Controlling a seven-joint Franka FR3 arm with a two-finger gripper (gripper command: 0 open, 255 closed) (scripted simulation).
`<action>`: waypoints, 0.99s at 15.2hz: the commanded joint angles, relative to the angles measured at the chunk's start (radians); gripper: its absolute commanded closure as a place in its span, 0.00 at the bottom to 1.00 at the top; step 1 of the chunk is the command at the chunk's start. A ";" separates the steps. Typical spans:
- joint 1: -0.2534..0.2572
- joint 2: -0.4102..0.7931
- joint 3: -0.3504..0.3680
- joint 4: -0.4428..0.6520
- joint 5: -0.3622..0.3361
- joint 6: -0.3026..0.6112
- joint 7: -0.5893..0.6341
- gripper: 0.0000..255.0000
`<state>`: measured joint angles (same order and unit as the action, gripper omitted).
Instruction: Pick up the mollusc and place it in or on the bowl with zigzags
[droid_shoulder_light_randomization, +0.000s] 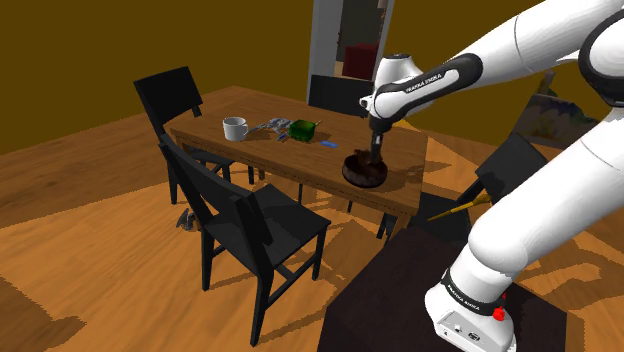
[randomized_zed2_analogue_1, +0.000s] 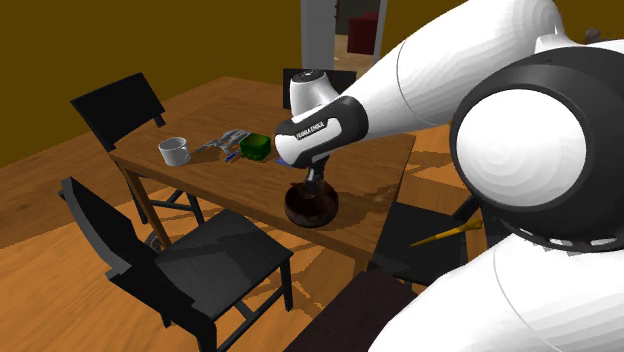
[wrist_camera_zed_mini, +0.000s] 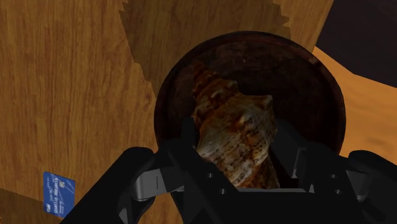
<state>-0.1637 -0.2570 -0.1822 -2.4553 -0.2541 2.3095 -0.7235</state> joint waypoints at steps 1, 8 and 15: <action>0.000 0.014 0.000 -0.012 -0.003 0.026 0.006 1.00; 0.000 0.014 0.000 -0.012 -0.003 0.026 0.006 1.00; 0.000 0.014 0.000 -0.012 -0.003 0.026 0.006 0.00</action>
<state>-0.1637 -0.2433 -0.1821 -2.4671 -0.2568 2.3353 -0.7170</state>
